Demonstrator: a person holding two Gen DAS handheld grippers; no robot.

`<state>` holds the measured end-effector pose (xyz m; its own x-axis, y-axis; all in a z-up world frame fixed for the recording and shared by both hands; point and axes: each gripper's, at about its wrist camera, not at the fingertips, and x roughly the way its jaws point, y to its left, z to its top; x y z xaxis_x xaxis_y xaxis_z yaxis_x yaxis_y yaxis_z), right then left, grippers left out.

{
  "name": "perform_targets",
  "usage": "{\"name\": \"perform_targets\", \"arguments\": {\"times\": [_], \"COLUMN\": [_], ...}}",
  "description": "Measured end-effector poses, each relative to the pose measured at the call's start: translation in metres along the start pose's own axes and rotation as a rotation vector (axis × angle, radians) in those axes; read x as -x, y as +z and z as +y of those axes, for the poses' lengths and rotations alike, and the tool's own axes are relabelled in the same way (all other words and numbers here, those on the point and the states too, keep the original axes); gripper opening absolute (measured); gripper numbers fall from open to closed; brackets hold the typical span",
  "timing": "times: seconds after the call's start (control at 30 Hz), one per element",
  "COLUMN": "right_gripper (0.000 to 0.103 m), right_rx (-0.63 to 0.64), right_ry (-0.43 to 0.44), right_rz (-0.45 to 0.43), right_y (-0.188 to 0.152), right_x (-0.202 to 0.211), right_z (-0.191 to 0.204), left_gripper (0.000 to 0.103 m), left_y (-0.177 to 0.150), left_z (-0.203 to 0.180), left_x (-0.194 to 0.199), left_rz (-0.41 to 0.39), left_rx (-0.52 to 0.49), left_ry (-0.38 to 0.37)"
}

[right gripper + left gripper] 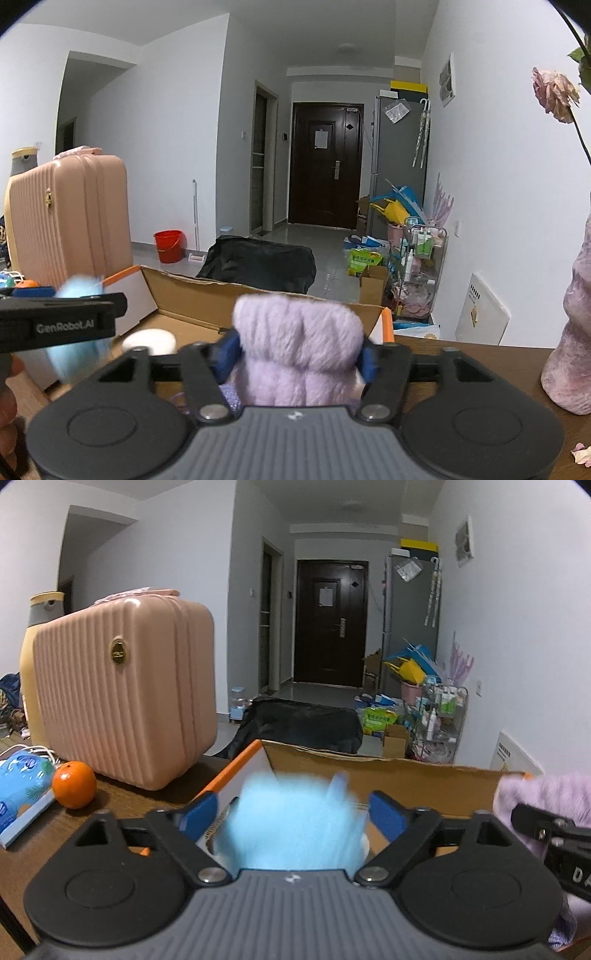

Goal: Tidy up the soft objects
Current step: 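Open the left gripper over the box while the right gripper releases the lavender towel inside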

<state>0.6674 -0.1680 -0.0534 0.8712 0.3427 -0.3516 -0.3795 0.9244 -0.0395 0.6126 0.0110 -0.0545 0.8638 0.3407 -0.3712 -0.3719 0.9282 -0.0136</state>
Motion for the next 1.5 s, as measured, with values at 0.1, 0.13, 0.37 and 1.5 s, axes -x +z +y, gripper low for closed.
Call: {"name": "perform_targets", "arguments": {"times": [0.1,0.13,0.37,1.5], "right_gripper": [0.099,0.102,0.103,0.103], "right_rx": [-0.011,-0.011,-0.008,-0.055], "right_ry": [-0.005,-0.007,-0.023,-0.097], "right_rz": [-0.022,-0.027,-0.004,-0.054], "right_y": [0.001,0.001,0.0,-0.005], "right_x": [0.003,0.003,0.0,0.064], "right_z": [-0.001,-0.001,-0.001,-0.023], "left_gripper": [0.103,0.103,0.103,0.103], "left_y": [0.001,0.002,0.002,-0.026], "left_z": [0.004,0.006,0.012,0.02], "left_x": [0.002,0.003,0.002,0.035], "left_rz": [-0.014,-0.022,-0.019,-0.01], "left_rx": [0.024,0.029,0.057,-0.022], "left_ry": [0.024,0.036,0.06,-0.035]}}
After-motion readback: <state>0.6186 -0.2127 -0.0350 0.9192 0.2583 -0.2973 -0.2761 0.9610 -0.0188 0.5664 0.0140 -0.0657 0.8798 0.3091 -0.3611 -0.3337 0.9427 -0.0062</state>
